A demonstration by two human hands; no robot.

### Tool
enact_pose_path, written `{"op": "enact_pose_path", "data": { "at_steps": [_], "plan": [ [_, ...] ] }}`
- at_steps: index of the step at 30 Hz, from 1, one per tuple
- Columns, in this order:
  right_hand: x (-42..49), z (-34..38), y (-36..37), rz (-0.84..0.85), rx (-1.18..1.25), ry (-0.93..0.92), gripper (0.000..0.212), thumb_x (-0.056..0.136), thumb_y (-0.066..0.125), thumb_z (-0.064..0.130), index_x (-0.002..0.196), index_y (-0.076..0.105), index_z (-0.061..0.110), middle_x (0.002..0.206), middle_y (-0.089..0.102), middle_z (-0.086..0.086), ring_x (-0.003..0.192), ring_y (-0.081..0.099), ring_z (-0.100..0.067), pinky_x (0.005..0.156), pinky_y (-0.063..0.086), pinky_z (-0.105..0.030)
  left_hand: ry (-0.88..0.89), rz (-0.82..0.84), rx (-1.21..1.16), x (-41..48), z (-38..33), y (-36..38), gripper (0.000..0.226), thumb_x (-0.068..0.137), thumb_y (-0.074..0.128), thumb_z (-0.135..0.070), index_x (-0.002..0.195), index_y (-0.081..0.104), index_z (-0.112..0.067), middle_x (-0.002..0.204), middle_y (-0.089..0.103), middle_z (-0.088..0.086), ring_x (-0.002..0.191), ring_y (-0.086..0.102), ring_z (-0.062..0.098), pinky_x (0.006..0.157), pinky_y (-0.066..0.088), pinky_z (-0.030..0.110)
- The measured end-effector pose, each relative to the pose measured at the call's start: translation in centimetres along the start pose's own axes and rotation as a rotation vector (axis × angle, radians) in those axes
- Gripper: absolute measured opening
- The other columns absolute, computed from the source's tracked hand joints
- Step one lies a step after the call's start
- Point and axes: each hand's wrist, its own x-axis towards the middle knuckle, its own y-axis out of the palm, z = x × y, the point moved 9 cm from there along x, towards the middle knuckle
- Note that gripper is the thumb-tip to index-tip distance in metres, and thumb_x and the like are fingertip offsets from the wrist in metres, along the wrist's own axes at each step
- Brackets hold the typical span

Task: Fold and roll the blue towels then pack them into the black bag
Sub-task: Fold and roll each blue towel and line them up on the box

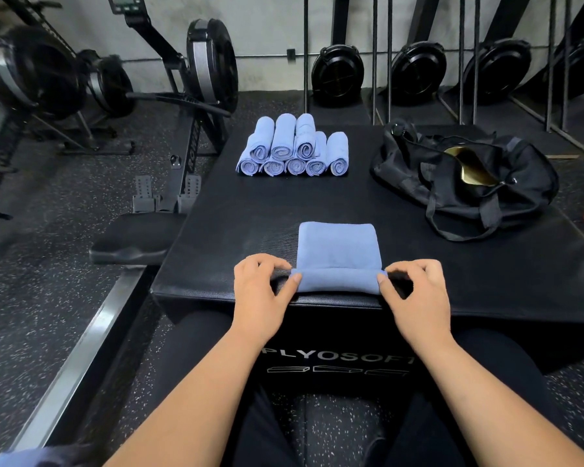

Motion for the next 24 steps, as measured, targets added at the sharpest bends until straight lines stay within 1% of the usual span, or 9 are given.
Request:
{"op": "enact_pose_path", "data": {
  "at_steps": [2,4,6,8,10,12,16,19,24],
  "plan": [
    [-0.2,0.5,-0.3,-0.014,0.039,-0.024,0.011,0.092,0.077,0.036,0.098,0.069,0.042,0.113,0.043,0.018,0.11,0.054,-0.012,0.086,0.048,-0.031,0.04,-0.022,-0.034,-0.1,-0.7,-0.3,0.015,0.093,0.077,-0.035,0.105,0.068,-0.039,0.124,0.054,-0.016,0.129,0.037,0.01,0.11,0.032,0.025],
    [-0.4,0.9,-0.2,-0.029,0.0,-0.081,0.01,0.094,0.076,0.03,0.098,0.073,0.039,0.113,0.043,0.015,0.109,0.05,-0.013,0.085,0.046,-0.03,0.093,-0.038,-0.017,-0.2,-1.2,-0.2,0.015,0.095,0.077,-0.028,0.104,0.072,-0.038,0.129,0.052,-0.014,0.132,0.037,0.009,0.112,0.033,0.032],
    [-0.6,1.2,-0.2,-0.052,-0.064,-0.14,0.008,0.096,0.074,0.029,0.101,0.077,0.034,0.111,0.043,0.013,0.107,0.046,-0.015,0.083,0.048,-0.035,0.116,-0.053,0.026,-0.3,-1.3,-0.1,0.014,0.096,0.075,-0.027,0.106,0.074,-0.037,0.13,0.052,-0.013,0.131,0.037,0.009,0.111,0.037,0.039],
    [-0.6,1.1,-0.1,-0.063,-0.11,-0.171,0.013,0.098,0.07,0.029,0.108,0.077,0.033,0.111,0.043,0.012,0.105,0.045,-0.016,0.083,0.05,-0.04,0.12,-0.065,0.052,-0.3,-1.2,0.0,0.013,0.099,0.071,-0.03,0.108,0.075,-0.038,0.129,0.053,-0.013,0.131,0.038,0.011,0.11,0.038,0.043],
    [-0.6,0.9,0.1,-0.056,-0.145,-0.19,0.018,0.1,0.067,0.031,0.115,0.076,0.034,0.111,0.044,0.011,0.104,0.045,-0.016,0.087,0.05,-0.044,0.115,-0.055,0.063,-0.3,-1.0,0.1,0.016,0.099,0.07,-0.036,0.113,0.075,-0.038,0.129,0.053,-0.013,0.132,0.039,0.012,0.11,0.038,0.042],
    [-0.5,0.8,0.3,-0.046,-0.185,-0.194,0.023,0.097,0.07,0.035,0.119,0.074,0.035,0.113,0.044,0.011,0.104,0.044,-0.016,0.091,0.049,-0.047,0.117,-0.027,0.084,-0.2,-0.9,0.3,0.024,0.094,0.074,-0.042,0.118,0.074,-0.038,0.13,0.053,-0.013,0.132,0.039,0.013,0.111,0.036,0.038],
    [-0.1,0.5,0.9,0.022,-0.254,-0.184,0.04,0.088,0.077,0.043,0.127,0.068,0.04,0.116,0.043,0.011,0.108,0.043,-0.017,0.095,0.045,-0.043,0.124,0.048,0.137,-0.1,-0.5,0.9,0.041,0.089,0.079,-0.04,0.129,0.069,-0.039,0.13,0.049,-0.016,0.131,0.036,0.014,0.111,0.031,0.032],
    [0.2,0.1,1.2,0.069,-0.265,-0.172,0.042,0.091,0.073,0.046,0.132,0.065,0.043,0.118,0.042,0.013,0.11,0.041,-0.016,0.096,0.046,-0.044,0.126,0.051,0.162,0.0,-0.3,1.0,0.038,0.094,0.075,-0.04,0.131,0.068,-0.038,0.131,0.05,-0.017,0.131,0.037,0.014,0.11,0.03,0.033],
    [0.6,-0.6,1.3,0.109,-0.216,-0.124,0.038,0.096,0.062,0.053,0.131,0.068,0.038,0.117,0.044,0.013,0.112,0.041,-0.016,0.099,0.045,-0.044,0.088,0.053,0.126,0.2,0.2,1.2,0.03,0.098,0.07,-0.044,0.126,0.073,-0.033,0.131,0.055,-0.017,0.131,0.038,0.015,0.109,0.028,0.031]
  ]
}}
